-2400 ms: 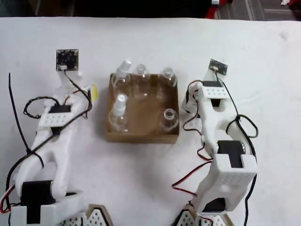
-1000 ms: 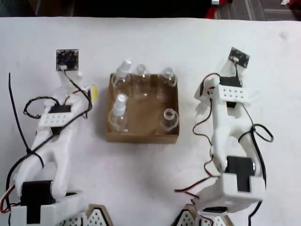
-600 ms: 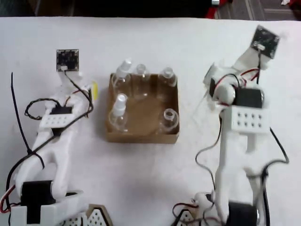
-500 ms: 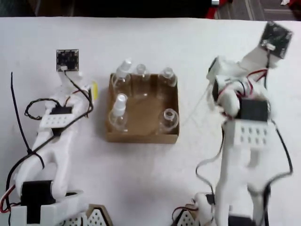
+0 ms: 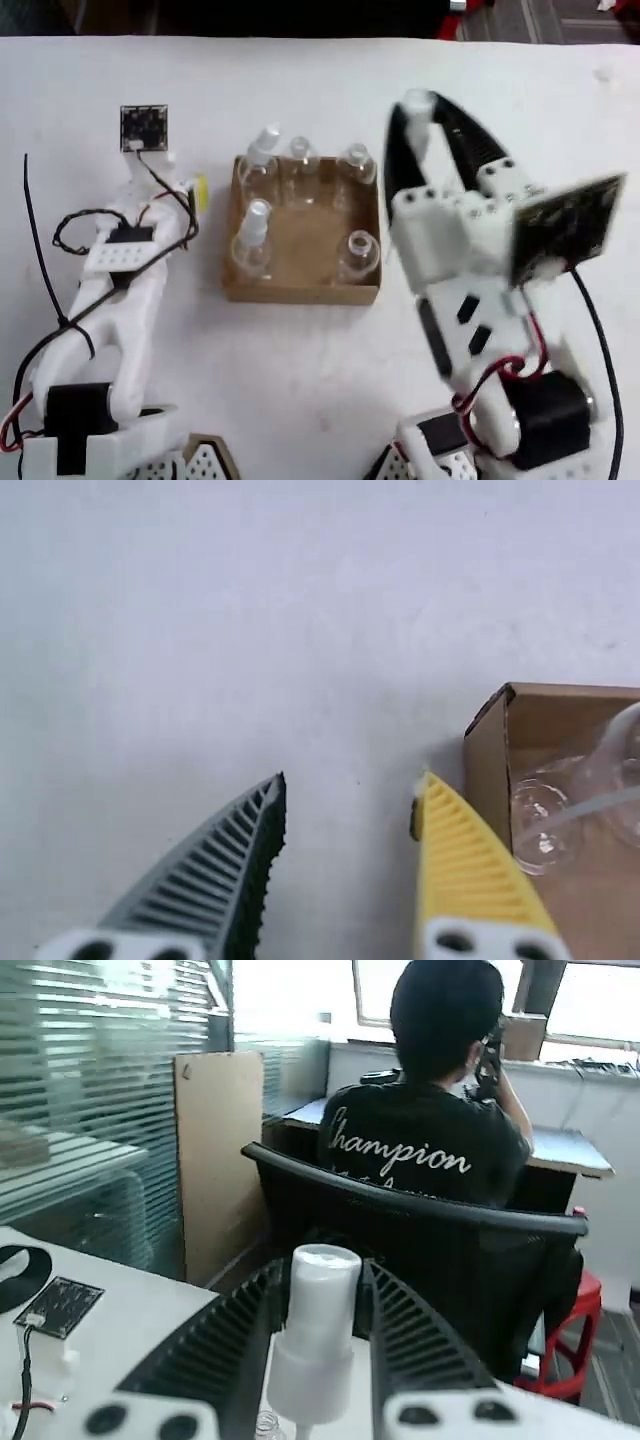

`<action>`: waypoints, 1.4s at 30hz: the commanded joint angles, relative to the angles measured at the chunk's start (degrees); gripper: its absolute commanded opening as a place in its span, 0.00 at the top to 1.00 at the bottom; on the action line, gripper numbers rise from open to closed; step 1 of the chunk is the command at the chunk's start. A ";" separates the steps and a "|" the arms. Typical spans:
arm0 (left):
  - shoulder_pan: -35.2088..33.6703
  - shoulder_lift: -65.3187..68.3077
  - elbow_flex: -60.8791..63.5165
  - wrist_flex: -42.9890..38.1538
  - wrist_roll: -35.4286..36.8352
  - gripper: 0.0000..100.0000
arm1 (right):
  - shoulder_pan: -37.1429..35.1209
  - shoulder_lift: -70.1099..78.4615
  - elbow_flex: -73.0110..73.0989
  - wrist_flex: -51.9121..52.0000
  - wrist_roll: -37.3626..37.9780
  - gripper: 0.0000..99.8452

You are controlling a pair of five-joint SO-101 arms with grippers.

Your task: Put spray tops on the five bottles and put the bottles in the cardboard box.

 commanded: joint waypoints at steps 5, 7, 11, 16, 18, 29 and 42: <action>0.57 -1.98 -0.18 -1.23 -0.70 0.80 | -9.54 0.40 18.20 -18.59 22.95 0.96; 0.57 -1.98 -0.18 -1.23 -0.70 0.80 | -10.07 0.22 22.77 -23.69 27.25 0.96; 0.57 -1.98 -0.18 -1.23 -0.70 0.80 | -9.54 0.22 27.34 -31.43 32.62 0.96; 0.48 -1.98 -0.18 -1.23 -0.70 0.80 | -10.68 0.31 28.66 -34.77 33.14 0.96; 0.48 -1.98 -0.18 -1.23 -0.70 0.80 | -12.70 0.75 28.66 -35.12 33.05 0.96; 0.40 -1.98 -0.18 -1.23 -0.70 0.80 | -14.81 1.71 33.49 -61.58 15.91 0.96; 0.40 -1.98 -0.18 -1.23 -0.70 0.80 | -7.25 29.67 31.21 -93.23 15.30 0.98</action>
